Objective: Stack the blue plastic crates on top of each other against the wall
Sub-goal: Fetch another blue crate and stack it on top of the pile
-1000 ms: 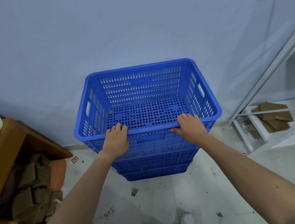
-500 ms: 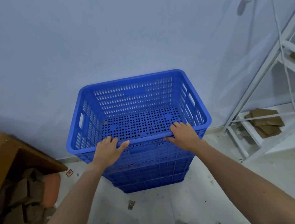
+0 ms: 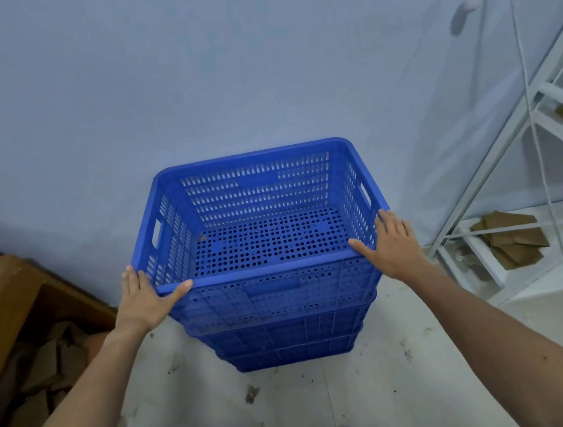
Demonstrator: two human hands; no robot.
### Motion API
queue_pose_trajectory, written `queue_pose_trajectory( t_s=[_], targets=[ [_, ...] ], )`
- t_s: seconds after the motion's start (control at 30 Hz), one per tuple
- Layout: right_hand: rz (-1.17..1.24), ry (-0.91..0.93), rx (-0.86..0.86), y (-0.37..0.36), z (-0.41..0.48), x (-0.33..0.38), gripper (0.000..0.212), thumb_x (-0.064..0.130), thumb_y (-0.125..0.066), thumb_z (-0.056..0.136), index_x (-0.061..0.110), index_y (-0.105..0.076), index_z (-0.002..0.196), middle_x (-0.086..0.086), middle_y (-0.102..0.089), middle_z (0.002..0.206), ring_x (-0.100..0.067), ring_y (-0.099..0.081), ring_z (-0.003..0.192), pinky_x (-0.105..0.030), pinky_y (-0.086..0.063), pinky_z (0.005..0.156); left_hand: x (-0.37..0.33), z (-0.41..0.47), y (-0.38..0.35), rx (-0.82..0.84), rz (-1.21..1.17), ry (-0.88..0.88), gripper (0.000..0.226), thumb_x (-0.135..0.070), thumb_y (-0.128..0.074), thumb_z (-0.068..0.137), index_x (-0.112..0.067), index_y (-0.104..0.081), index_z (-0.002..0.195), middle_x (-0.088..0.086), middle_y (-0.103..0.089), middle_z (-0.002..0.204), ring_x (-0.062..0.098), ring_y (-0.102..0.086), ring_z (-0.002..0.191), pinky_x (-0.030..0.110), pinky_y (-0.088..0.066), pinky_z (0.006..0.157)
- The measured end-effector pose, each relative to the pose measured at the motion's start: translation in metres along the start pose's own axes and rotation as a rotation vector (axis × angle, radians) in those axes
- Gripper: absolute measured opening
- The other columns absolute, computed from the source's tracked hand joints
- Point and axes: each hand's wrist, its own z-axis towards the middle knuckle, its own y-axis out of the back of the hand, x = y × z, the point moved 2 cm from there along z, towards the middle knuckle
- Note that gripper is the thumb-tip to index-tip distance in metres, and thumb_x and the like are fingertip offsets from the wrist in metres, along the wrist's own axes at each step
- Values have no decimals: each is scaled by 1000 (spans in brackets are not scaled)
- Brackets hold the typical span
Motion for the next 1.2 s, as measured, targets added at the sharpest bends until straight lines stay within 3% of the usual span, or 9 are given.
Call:
queue_pose_trajectory(
  t_s=[0.2,0.47,0.73,0.9,1.2],
  targets=[
    [95,-79,-24,-11,-2,-6,111,83,-12,82,-1,-5,154,-18,-2,164,-29,-2,152,-43,-9,124,-1,-10,0,20,-87,2,145,-100,-35,58,-1,4,157,14,15,166,26,15,153,41,3,124],
    [179,-93,-32,-13,8,-7,91,65,-27,93,0,-6,154,-16,0,164,-32,-4,150,-46,-15,121,-8,-6,-4,8,-145,77,142,-95,-39,63,2,7,155,18,16,165,30,15,153,42,2,124],
    [163,-101,-40,-8,4,-2,77,42,-38,99,-4,-8,153,-19,-4,163,-37,-15,146,-47,-21,120,-11,0,2,61,-200,98,146,-91,-49,57,0,11,155,15,20,165,28,12,153,45,-8,126],
    [168,-93,-79,-9,-3,1,75,39,-39,99,-5,-11,152,-21,-7,162,-38,-15,146,-47,-21,120,-4,-5,-6,41,-165,116,147,-96,-46,54,-5,10,156,12,16,166,29,2,154,48,-19,124],
    [171,-85,-94,-13,1,-1,77,42,-39,98,-6,-11,152,-22,-8,162,-38,-13,147,-46,-19,121,-19,-2,8,169,-34,228,149,-98,-38,50,-8,15,156,8,20,166,36,4,153,49,-13,123]
  ],
)
